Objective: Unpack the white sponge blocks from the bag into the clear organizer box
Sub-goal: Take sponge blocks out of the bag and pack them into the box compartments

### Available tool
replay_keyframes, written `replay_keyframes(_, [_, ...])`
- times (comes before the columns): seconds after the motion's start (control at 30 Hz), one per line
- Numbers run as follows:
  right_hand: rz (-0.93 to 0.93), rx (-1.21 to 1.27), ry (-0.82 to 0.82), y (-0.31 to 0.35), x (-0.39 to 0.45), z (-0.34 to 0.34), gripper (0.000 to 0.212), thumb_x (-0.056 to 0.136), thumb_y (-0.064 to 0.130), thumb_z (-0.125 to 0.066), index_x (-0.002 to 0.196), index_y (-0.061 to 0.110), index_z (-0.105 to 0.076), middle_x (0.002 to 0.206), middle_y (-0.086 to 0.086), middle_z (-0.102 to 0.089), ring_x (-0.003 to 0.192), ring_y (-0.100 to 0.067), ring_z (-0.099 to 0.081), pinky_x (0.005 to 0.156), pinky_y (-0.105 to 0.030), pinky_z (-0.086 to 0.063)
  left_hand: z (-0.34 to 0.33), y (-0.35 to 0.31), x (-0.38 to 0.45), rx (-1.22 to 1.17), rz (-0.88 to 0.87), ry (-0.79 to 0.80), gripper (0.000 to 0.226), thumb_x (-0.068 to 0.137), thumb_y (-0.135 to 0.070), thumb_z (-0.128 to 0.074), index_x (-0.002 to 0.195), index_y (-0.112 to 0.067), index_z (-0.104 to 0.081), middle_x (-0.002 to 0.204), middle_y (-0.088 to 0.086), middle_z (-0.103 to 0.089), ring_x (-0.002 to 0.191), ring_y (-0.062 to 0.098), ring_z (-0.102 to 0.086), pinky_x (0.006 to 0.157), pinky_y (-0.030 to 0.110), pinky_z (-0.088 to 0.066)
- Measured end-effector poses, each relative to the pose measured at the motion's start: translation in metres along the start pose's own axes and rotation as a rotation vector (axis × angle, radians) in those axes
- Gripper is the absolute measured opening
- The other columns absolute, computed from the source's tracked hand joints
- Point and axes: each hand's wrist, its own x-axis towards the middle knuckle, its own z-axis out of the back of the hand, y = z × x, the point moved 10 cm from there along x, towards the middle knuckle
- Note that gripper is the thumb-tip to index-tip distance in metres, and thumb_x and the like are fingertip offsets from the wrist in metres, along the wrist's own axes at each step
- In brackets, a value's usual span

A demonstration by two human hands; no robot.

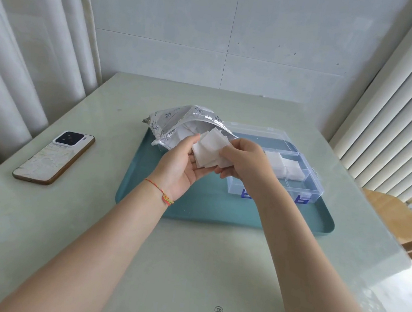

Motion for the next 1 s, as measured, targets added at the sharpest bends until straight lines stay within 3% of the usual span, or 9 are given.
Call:
replay_keyframes(0.13, [0.009, -0.036, 0.039, 0.002, -0.002, -0.005, 0.004, 0.088, 0.004, -0.055, 0.092, 0.003, -0.055, 0.073, -0.017, -0.066, 0.054, -0.023, -0.064, 0.051, -0.029, -0.054, -0.001, -0.001, -0.001, -0.019, -0.021, -0.009, 0.029, 0.104, -0.021, -0.044, 0.109, -0.004, -0.066, 0.097, 0.013, -0.072, 0.084, 0.024, -0.071, 0.077, 0.034, -0.061])
replay_keyframes(0.27, [0.003, 0.001, 0.06, 0.001, -0.003, -0.004, 0.007, 0.09, 0.006, -0.058, 0.085, 0.004, -0.054, 0.072, -0.017, -0.067, 0.055, -0.024, -0.063, 0.051, -0.029, -0.053, 0.004, -0.001, -0.001, -0.051, -0.009, -0.035, 0.033, 0.104, -0.02, -0.043, 0.125, -0.001, -0.06, 0.117, 0.018, -0.068, 0.099, 0.028, -0.067, 0.081, 0.036, -0.06])
replay_keyframes(0.4, [-0.016, 0.067, 0.093, -0.001, -0.004, -0.003, 0.009, 0.09, 0.004, -0.062, 0.085, 0.004, -0.055, 0.072, -0.016, -0.068, 0.057, -0.025, -0.064, 0.054, -0.029, -0.055, 0.005, 0.0, -0.002, -0.105, 0.01, -0.005, 0.033, 0.105, -0.02, -0.04, 0.125, -0.004, -0.06, 0.119, 0.017, -0.068, 0.101, 0.027, -0.068, 0.084, 0.038, -0.059])
replay_keyframes(0.67, [0.003, 0.136, 0.102, 0.0, -0.004, 0.001, 0.01, 0.088, -0.001, -0.066, 0.089, 0.005, -0.058, 0.075, -0.013, -0.066, 0.055, -0.02, -0.062, 0.052, -0.025, -0.052, 0.005, 0.005, -0.001, -0.245, 0.075, 0.056, 0.038, 0.106, -0.023, -0.035, 0.13, -0.002, -0.056, 0.131, 0.02, -0.061, 0.123, 0.034, -0.058, 0.095, 0.046, -0.053])
replay_keyframes(0.77, [-0.009, 0.139, 0.07, -0.003, -0.003, 0.009, 0.008, 0.088, 0.0, -0.065, 0.09, 0.004, -0.059, 0.074, -0.01, -0.064, 0.054, -0.017, -0.06, 0.053, -0.024, -0.052, 0.008, 0.006, 0.0, -0.267, 0.079, 0.04, 0.036, 0.106, -0.022, -0.037, 0.127, -0.001, -0.057, 0.127, 0.02, -0.063, 0.118, 0.036, -0.061, 0.091, 0.047, -0.055])
replay_keyframes(0.9, [-0.013, 0.22, 0.011, -0.003, 0.0, 0.024, 0.01, 0.088, 0.0, -0.063, 0.095, 0.005, -0.059, 0.076, -0.008, -0.06, 0.053, -0.016, -0.057, 0.053, -0.025, -0.05, 0.013, 0.006, -0.001, -0.231, 0.085, 0.018, 0.032, 0.105, -0.019, -0.037, 0.115, 0.002, -0.06, 0.106, 0.019, -0.071, 0.094, 0.034, -0.07, 0.08, 0.043, -0.06])
replay_keyframes(1.0, [-0.006, 0.304, 0.066, 0.001, -0.001, 0.02, 0.013, 0.089, -0.001, -0.061, 0.1, 0.005, -0.06, 0.075, -0.006, -0.06, 0.053, -0.017, -0.054, 0.052, -0.025, -0.047, 0.011, 0.01, -0.004, -0.126, 0.115, 0.022, 0.029, 0.104, -0.014, -0.037, 0.116, 0.002, -0.058, 0.104, 0.022, -0.071, 0.096, 0.038, -0.068, 0.078, 0.041, -0.059])
